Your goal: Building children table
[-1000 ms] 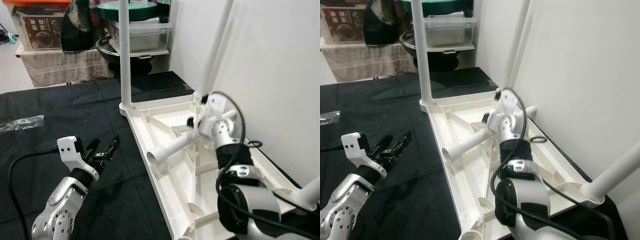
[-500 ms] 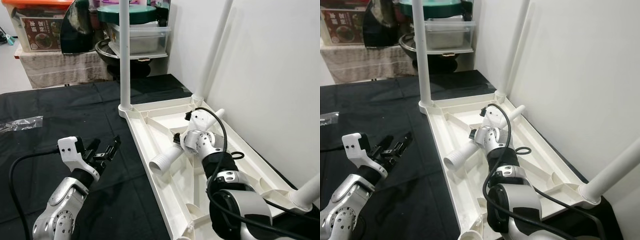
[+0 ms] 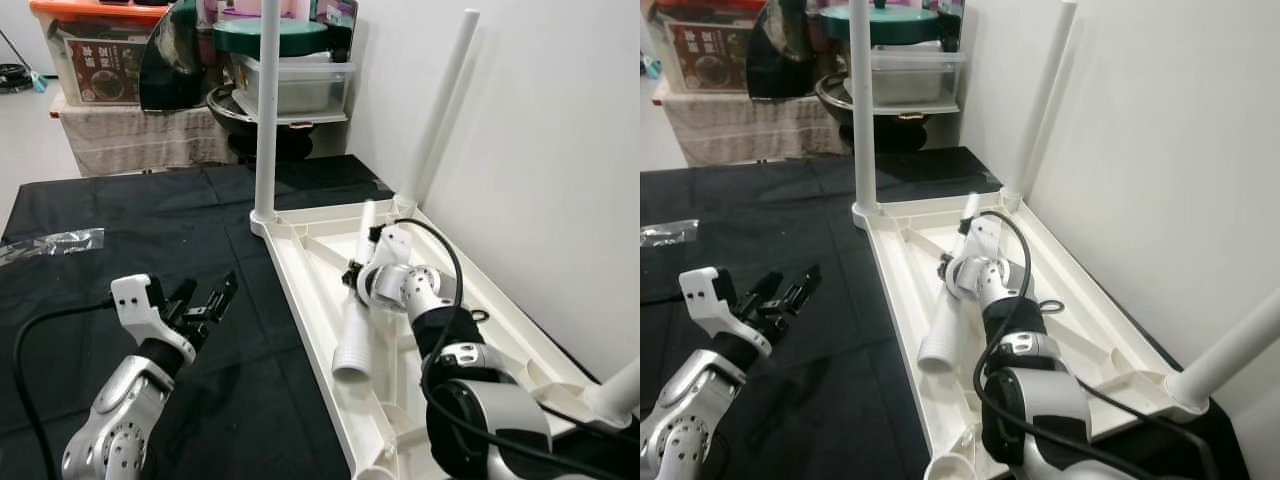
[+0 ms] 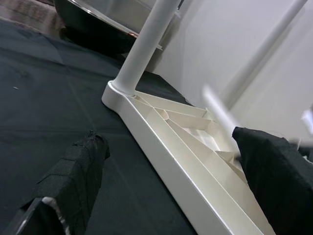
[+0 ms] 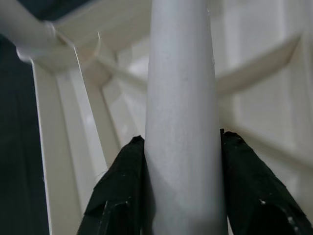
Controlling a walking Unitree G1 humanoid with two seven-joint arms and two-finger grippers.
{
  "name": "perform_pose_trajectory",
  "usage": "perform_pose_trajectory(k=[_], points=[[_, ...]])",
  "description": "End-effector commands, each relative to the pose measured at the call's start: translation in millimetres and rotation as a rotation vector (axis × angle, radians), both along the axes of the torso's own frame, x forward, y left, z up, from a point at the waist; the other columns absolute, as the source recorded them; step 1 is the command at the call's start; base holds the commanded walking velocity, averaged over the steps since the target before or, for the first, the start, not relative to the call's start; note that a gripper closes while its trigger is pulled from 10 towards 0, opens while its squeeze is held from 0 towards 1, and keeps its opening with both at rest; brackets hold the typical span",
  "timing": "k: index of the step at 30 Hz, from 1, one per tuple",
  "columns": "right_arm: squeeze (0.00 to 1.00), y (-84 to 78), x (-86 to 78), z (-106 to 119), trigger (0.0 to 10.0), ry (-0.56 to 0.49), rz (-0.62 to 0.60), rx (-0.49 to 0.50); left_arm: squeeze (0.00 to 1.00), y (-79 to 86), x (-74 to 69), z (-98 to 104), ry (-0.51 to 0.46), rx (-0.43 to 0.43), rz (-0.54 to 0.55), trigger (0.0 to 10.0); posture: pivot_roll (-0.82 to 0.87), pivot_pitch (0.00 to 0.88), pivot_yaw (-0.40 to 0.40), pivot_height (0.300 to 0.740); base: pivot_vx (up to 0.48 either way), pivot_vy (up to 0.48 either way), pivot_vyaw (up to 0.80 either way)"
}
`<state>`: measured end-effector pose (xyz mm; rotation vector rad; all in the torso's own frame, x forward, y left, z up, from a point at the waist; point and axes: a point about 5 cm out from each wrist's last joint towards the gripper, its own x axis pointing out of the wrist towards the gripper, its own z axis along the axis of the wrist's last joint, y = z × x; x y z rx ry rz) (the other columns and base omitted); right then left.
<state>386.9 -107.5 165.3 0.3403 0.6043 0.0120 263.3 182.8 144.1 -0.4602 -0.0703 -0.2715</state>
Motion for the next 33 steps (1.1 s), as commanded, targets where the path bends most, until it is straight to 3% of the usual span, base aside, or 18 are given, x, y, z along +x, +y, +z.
perform_pose_trajectory(k=[1, 2, 5, 6, 8, 9, 10, 11, 12, 13, 14, 16, 19, 21, 22, 24, 28, 33], points=[[0.0, -7.3, 5.3, 24.8, 0.0, -0.113, 0.02, -0.036, 0.0, -0.7, -0.1, -3.1, 0.016, 0.004, -0.008, 10.0, 0.05, 0.0, -0.135, 0.74, 0.0, 0.0, 0.0], [0.0, -12.4, 7.0, 46.6, 0.0, -0.234, 0.056, -0.079, 0.0, -0.8, 0.0, -3.0, 0.015, 0.003, -0.009, 10.0, 0.05, 0.0, -0.132, 0.74, 0.0, 0.0, 0.0], [0.0, -12.4, 7.0, 46.6, 0.0, -0.234, 0.056, -0.079, 0.0, -0.8, 0.0, -3.0, 0.015, 0.003, -0.009, 10.0, 0.05, 0.0, -0.132, 0.74, 0.0, 0.0, 0.0], [0.0, -16.1, 6.8, 62.4, 0.0, -0.318, 0.079, -0.1, 0.0, -1.2, 0.1, -2.8, 0.014, 0.001, -0.011, 10.0, 0.05, 0.0, -0.131, 0.74, 0.0, 0.0, 0.0], [0.0, -39.9, 5.4, 106.1, 0.0, -0.629, 0.007, -0.168, 0.0, -2.3, 0.8, -0.1, 0.004, -0.007, -0.025, 10.0, 0.05, 0.0, -0.122, 0.74, 0.0, 0.0, 0.0], [0.0, -39.9, 5.4, 106.1, 0.0, -0.629, 0.007, -0.168, 0.0, -2.3, 0.8, -0.1, 0.004, -0.007, -0.025, 10.0, 0.05, 0.0, -0.122, 0.74, 0.0, 0.0, 0.0], [0.0, -46.4, 2.7, 118.9, 0.0, -0.732, -0.015, -0.179, 0.0, -2.4, 1.0, 1.0, -0.001, -0.011, -0.031, 10.0, 0.05, 0.0, -0.119, 0.74, 0.0, 0.0, 0.0], [0.0, -46.4, 2.7, 118.9, 0.0, -0.732, -0.015, -0.179, 0.0, -2.4, 1.0, 1.0, -0.001, -0.011, -0.031, 10.0, 0.05, 0.0, -0.119, 0.74, 0.0, 0.0, 0.0], [0.0, -48.2, -4.0, 134.2, 0.0, -0.877, -0.008, -0.189, 0.0, -3.3, 0.8, 3.8, -0.011, -0.029, -0.048, 10.0, 0.05, 0.0, -0.113, 0.74, 0.0, 0.0, 0.0], [0.0, -42.4, -12.6, 145.6, 0.0, -0.989, 0.038, -0.116, 0.0, -5.7, -0.1, 7.6, -0.027, -0.041, -0.083, 10.0, 0.05, 0.0, -0.108, 0.74, 0.0, 0.0, 0.0], [0.0, -42.4, -12.6, 145.6, 0.0, -0.989, 0.038, -0.116, 0.0, -5.7, -0.1, 7.6, -0.027, -0.041, -0.083, 10.0, 0.05, 0.0, -0.108, 0.74, 0.0, 0.0, 0.0], [0.0, -30.9, -27.7, 158.3, 0.0, -1.125, 0.125, -0.018, 0.0, -9.9, -1.2, 13.5, -0.054, -0.052, -0.139, 10.0, 0.05, 0.0, -0.105, 0.74, 0.0, 0.0, 0.0], [0.0, -23.6, -33.1, 160.3, 0.0, -1.144, 0.164, 0.044, 0.0, -11.7, -1.3, 16.0, -0.065, -0.056, -0.162, 10.0, 0.04, 0.0, -0.1, 0.74, 0.0, 0.0, 0.0], [0.0, 1.3, -45.8, 156.7, 0.0, -1.133, 0.263, 0.192, 0.0, -19.5, -1.5, 26.5, -0.103, -0.099, -0.255, 10.0, 0.04, 0.0, -0.096, 0.74, 0.0, 0.0, 0.0], [0.0, 1.3, -45.8, 156.7, 0.0, -1.133, 0.263, 0.192, 0.0, -19.5, -1.5, 26.5, -0.103, -0.099, -0.255, 10.0, 0.04, 0.0, -0.096, 0.74, 0.0, 0.0, 0.0], [0.0, 26.9, -56.8, 148.8, 0.0, -1.119, 0.376, 0.267, 0.0, -29.9, -5.9, 39.0, -0.143, -0.156, -0.401, 10.0, 0.04, 0.0, -0.087, 0.74, 0.0, 0.0, 0.0], [0.0, 58.2, -69.0, 138.5, 0.0, -1.118, 0.523, 0.304, 0.0, -39.9, -8.7, 46.4, -0.157, -0.13, -0.597, 10.0, 0.04, 0.0, -0.083, 0.74, 0.0, 0.0, 0.0], [0.0, 68.1, -73.6, 135.4, 0.0, -1.145, 0.579, 0.319, 0.0, -42.7, -7.0, 47.1, -0.146, -0.09, -0.663, 10.0, 0.05, 0.0, -0.087, 0.74, 0.0, 0.0, 0.0]])
